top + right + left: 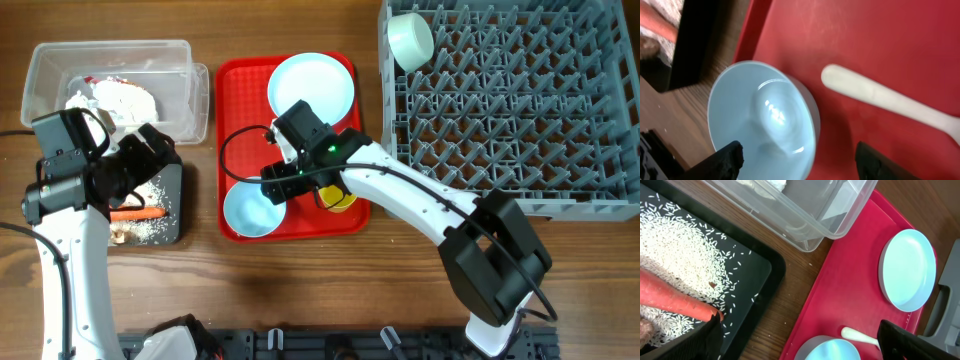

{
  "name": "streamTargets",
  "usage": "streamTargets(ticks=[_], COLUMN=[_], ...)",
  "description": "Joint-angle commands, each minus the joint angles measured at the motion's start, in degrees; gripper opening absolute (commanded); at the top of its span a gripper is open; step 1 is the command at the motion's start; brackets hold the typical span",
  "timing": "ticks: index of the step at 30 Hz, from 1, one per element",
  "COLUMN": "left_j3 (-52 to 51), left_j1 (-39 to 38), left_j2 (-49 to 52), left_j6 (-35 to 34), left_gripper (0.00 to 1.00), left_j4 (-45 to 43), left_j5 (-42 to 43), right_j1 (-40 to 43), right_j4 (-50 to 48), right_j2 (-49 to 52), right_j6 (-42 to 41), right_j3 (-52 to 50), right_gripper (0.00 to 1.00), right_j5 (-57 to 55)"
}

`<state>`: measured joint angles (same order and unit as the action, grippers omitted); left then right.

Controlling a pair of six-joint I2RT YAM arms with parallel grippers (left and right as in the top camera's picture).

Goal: Sort waste into correct bins and load items into the dishwasher rack
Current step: 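Reach the right gripper back and grasp the blue bowl rim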

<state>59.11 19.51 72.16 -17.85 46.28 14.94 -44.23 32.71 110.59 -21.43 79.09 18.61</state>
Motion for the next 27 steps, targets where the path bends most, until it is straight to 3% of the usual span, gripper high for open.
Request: streamTargets(ticks=[1, 4, 9, 12, 13, 17, 21, 27], left_j3=[0.4, 0.4, 0.4, 0.4, 0.4, 0.4, 0.4, 0.4], left_j1=[0.1, 0.1, 0.1, 0.1, 0.1, 0.1, 0.1, 0.1], left_j2=[0.0, 0.0, 0.0, 0.0, 0.0, 0.0, 0.0, 0.0], left_j6=[1.1, 1.1, 1.1, 1.1, 1.1, 1.1, 1.1, 1.1], left_gripper=[1.00, 1.00, 1.00, 1.00, 1.00, 1.00, 1.00, 1.00], left_j4=[-0.2, -0.2, -0.2, -0.2, -0.2, -0.2, -0.2, -0.2], left_j5=[0.9, 0.9, 0.9, 0.9, 0.9, 0.9, 0.9, 0.9], right_j1=[-1.2, -3.3, -6.3, -6.4, -6.4, -6.3, -6.3, -6.0], right_j4=[-2.1, -2.7, -2.6, -2.4, -2.5, -2.0, 2.2, 6.6], right_j2=[0.6, 0.8, 1.8, 2.5, 3.9, 5.2, 3.5, -9.2], right_j6=[-5.8, -11.3, -14.8, -17.4, -19.6, -20.1, -19.2, -10.4], right_j3=[-2.3, -2.8, -2.8, -2.8, -2.8, -2.3, 0.2, 7.8], right_gripper=[0.66, 0.49, 0.43, 0.17, 0.14, 0.06, 0.04, 0.04], right_j5=[-4.4, -10.5, -16.7, -17.4, -17.3, -16.0, -16.0, -16.0])
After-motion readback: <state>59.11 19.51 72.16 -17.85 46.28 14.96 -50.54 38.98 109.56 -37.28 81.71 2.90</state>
